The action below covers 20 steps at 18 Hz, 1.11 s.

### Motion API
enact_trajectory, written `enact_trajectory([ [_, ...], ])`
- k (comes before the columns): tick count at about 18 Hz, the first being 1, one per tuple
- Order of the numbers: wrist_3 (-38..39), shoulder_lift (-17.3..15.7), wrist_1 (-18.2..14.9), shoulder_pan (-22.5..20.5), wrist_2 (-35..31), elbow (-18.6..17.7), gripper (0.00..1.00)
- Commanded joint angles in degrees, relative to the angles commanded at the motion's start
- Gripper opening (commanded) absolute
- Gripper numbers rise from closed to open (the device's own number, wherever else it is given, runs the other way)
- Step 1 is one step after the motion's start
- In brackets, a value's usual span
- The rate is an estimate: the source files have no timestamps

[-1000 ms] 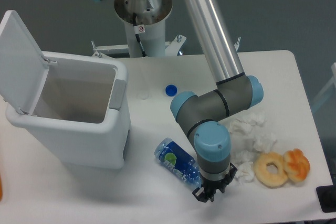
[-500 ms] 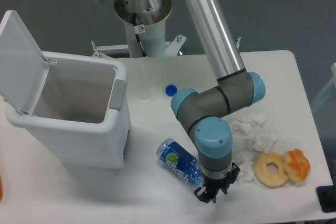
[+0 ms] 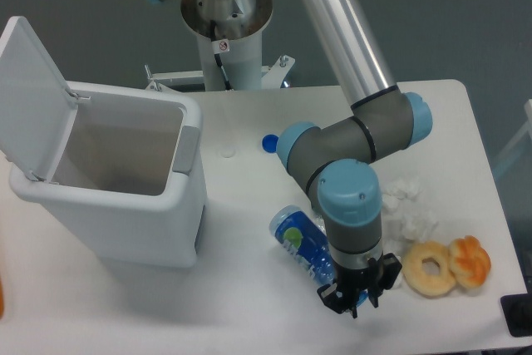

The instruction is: Pick up the plastic bottle

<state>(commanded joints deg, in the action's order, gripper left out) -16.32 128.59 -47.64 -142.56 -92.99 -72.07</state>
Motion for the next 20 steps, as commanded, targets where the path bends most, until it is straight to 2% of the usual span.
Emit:
enact_trajectory([
  [4, -12.22, -2.63, -0.44, -1.67, 0.18, -0.79, 0.00],
  [10, -13.12, -3.26, -0.35, -1.59, 1.05, -3.78, 0.00],
  [20, -15.84, -3.17, -0.44, -1.50, 0.97, -4.66, 0.00],
])
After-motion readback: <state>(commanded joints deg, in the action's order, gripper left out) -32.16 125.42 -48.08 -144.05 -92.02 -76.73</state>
